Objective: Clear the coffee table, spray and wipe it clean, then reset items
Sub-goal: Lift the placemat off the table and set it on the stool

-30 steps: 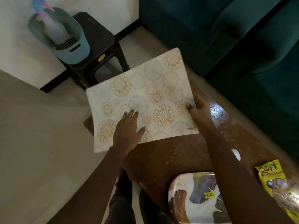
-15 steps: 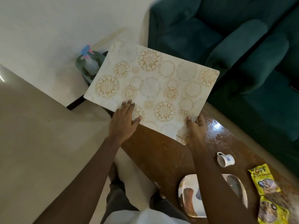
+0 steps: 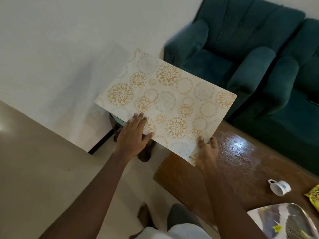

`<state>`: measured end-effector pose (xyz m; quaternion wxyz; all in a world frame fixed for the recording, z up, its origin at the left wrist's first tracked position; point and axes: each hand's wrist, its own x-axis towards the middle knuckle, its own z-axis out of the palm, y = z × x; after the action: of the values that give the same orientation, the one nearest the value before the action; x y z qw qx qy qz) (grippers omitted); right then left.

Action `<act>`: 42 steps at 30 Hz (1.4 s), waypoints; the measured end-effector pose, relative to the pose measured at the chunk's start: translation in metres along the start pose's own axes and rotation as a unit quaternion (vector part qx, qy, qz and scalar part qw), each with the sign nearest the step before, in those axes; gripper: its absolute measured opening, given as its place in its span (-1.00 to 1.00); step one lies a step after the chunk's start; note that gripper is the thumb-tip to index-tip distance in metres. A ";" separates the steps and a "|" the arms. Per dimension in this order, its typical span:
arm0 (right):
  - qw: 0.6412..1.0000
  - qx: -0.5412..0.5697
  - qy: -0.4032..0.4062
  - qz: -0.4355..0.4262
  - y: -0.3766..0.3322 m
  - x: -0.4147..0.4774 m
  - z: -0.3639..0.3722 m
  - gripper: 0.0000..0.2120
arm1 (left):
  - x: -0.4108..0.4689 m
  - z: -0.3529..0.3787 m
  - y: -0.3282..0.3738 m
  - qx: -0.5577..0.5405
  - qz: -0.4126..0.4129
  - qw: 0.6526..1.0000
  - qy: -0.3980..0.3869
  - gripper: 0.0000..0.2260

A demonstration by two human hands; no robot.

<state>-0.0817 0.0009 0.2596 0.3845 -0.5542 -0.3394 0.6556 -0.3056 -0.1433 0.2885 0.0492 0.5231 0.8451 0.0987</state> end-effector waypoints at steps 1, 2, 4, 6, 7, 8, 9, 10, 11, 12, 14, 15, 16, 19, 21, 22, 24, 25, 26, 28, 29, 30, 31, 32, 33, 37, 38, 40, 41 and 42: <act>1.000 0.000 0.003 -0.002 0.000 0.000 0.012 -0.89 | 0.006 -0.005 -0.011 0.000 0.002 1.000 0.001 -0.33; 1.000 0.003 0.006 -0.005 0.000 0.002 0.024 -0.88 | 0.013 -0.009 -0.020 -0.002 0.005 1.000 0.003 -0.33; 1.000 0.004 0.012 -0.011 -0.001 0.006 0.045 -0.89 | 0.028 -0.015 -0.036 -0.003 0.009 1.000 0.007 -0.34; 1.000 0.002 0.016 -0.018 -0.002 0.015 0.066 -0.90 | 0.047 -0.018 -0.052 -0.002 0.015 1.000 0.007 -0.34; 1.000 0.006 0.018 -0.021 -0.003 0.021 0.077 -0.90 | 0.059 -0.018 -0.060 0.000 0.019 1.000 0.006 -0.34; 0.999 0.012 0.019 -0.025 -0.003 0.027 0.086 -0.89 | 0.071 -0.019 -0.067 0.004 0.022 1.000 0.006 -0.33; 0.999 0.015 0.020 -0.029 -0.004 0.035 0.097 -0.89 | 0.086 -0.019 -0.076 0.006 0.024 1.000 0.007 -0.33; 0.999 0.017 0.023 -0.030 -0.005 0.043 0.108 -0.89 | 0.101 -0.020 -0.083 0.009 0.025 1.000 0.008 -0.34; 0.999 0.018 0.028 -0.029 -0.007 0.053 0.118 -0.88 | 0.116 -0.020 -0.091 0.013 0.027 1.000 0.008 -0.34; 0.999 0.018 0.033 -0.026 -0.006 0.066 0.131 -0.88 | 0.134 -0.020 -0.100 0.018 0.027 0.999 0.004 -0.34; 0.999 0.022 0.039 -0.024 -0.008 0.081 0.145 -0.87 | 0.155 -0.018 -0.109 0.020 0.025 0.999 -0.009 -0.33; 0.999 0.019 0.047 -0.021 -0.008 0.090 0.152 -0.88 | 0.167 -0.017 -0.115 0.017 0.027 0.999 -0.023 -0.33; 0.998 0.014 0.058 -0.016 -0.008 0.101 0.161 -0.87 | 0.182 -0.016 -0.121 0.014 0.029 0.999 -0.037 -0.33; 0.998 0.010 0.069 -0.002 -0.014 0.124 0.186 -0.77 | 0.215 -0.012 -0.136 0.015 0.036 0.997 -0.069 -0.33; 0.997 0.007 0.078 0.001 -0.019 0.139 0.201 -0.74 | 0.238 -0.010 -0.145 0.014 0.042 0.995 -0.093 -0.33; 0.996 0.007 0.084 0.004 -0.020 0.146 0.208 -0.73 | 0.248 -0.009 -0.148 0.011 0.044 0.994 -0.104 -0.34; 0.995 0.006 0.098 0.010 -0.021 0.156 0.218 -0.72 | 0.264 -0.006 -0.156 0.008 0.046 0.991 -0.122 -0.35; 0.995 0.003 0.102 0.014 -0.021 0.161 0.223 -0.71 | 0.272 -0.005 -0.159 0.007 0.046 0.991 -0.125 -0.37; 0.995 0.000 0.102 0.017 -0.021 0.168 0.228 -0.70 | 0.281 -0.003 -0.164 0.007 0.049 0.991 -0.125 -0.39; 0.995 -0.011 0.100 0.019 -0.019 0.176 0.238 -0.73 | 0.297 0.000 -0.173 0.009 0.059 0.990 -0.125 -0.43; 0.995 -0.017 0.101 0.019 -0.018 0.180 0.244 -0.74 | 0.306 0.002 -0.179 0.011 0.064 0.989 -0.130 -0.44; 0.994 -0.018 0.103 0.017 -0.017 0.185 0.249 -0.76 | 0.316 0.004 -0.184 0.013 0.069 0.988 -0.137 -0.45; 0.994 -0.018 0.108 0.016 -0.016 0.190 0.254 -0.77 | 0.326 0.007 -0.189 0.015 0.074 0.987 -0.144 -0.45; 0.993 -0.019 0.113 0.015 -0.015 0.196 0.259 -0.78 | 0.337 0.011 -0.194 0.015 0.079 0.985 -0.152 -0.46; 0.993 -0.020 0.117 0.016 -0.014 0.200 0.264 -0.79 | 0.346 0.014 -0.199 0.013 0.084 0.984 -0.157 -0.46; 0.988 -0.012 0.150 0.026 0.006 0.226 0.273 -0.77 | 0.389 0.040 -0.216 0.020 0.134 0.974 -0.179 -0.54; 0.988 -0.012 0.152 0.029 0.012 0.231 0.274 -0.76 | 0.396 0.048 -0.220 0.030 0.144 0.973 -0.178 -0.56; 0.986 -0.017 0.165 0.034 0.029 0.243 0.278 -0.73 | 0.414 0.064 -0.228 0.038 0.167 0.967 -0.188 -0.58; 0.984 -0.016 0.172 0.035 0.038 0.250 0.278 -0.72 | 0.421 0.074 -0.230 0.039 0.180 0.963 -0.195 -0.58; 0.984 -0.014 0.176 0.037 0.047 0.256 0.278 -0.72 | 0.428 0.084 -0.232 0.042 0.195 0.959 -0.200 -0.58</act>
<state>-0.3858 0.1989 0.1424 0.4054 -0.6787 -0.2547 0.5568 -0.6846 0.1486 0.1643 0.1754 0.6881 0.7032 -0.0357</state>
